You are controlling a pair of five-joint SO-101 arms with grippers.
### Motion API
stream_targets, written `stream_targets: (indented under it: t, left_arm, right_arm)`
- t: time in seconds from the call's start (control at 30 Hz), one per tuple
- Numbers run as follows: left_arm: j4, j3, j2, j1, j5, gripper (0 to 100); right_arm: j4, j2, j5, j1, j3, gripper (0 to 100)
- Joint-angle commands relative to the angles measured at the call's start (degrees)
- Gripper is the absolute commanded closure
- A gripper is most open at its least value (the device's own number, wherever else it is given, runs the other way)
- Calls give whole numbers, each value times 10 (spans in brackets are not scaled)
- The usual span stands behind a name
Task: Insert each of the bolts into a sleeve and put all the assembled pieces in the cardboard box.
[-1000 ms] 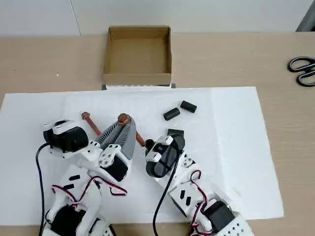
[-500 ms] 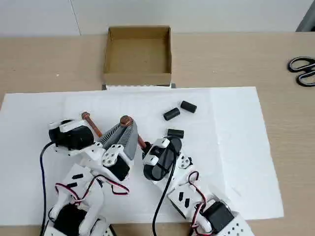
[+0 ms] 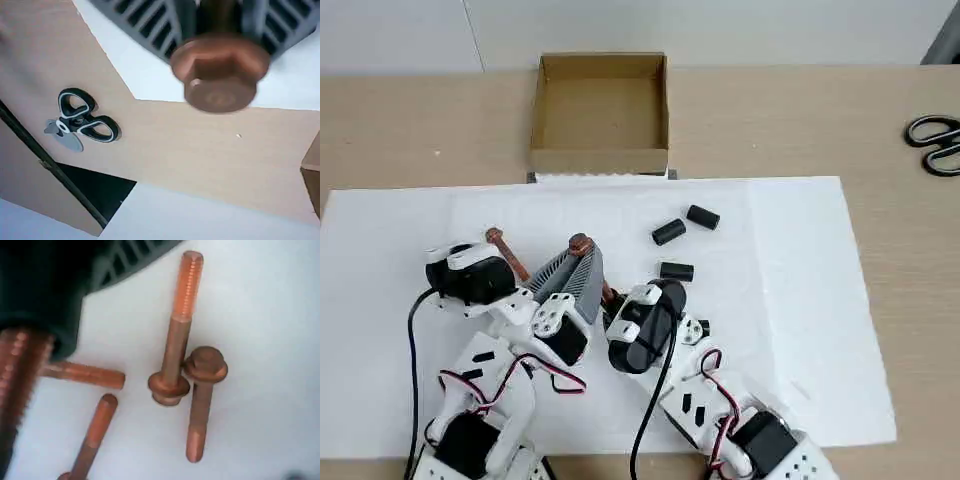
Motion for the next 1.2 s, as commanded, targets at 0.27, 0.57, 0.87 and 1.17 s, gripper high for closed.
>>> stream_targets:
  t: [0.27, 0.57, 0.87, 1.17]
  left_arm:
    - [57, -29, -4, 27, -40, 995]
    - [120, -46, -4, 60, -73, 995]
    - [222, -46, -4, 61, -84, 995]
    - [250, -41, -3, 90, -118, 995]
  right_arm:
    - [-16, -7, 19, 16, -42, 996]
    - [-16, -7, 18, 20, -51, 996]
    - [-14, -7, 18, 20, -73, 996]
    - [-16, -7, 19, 21, -73, 996]
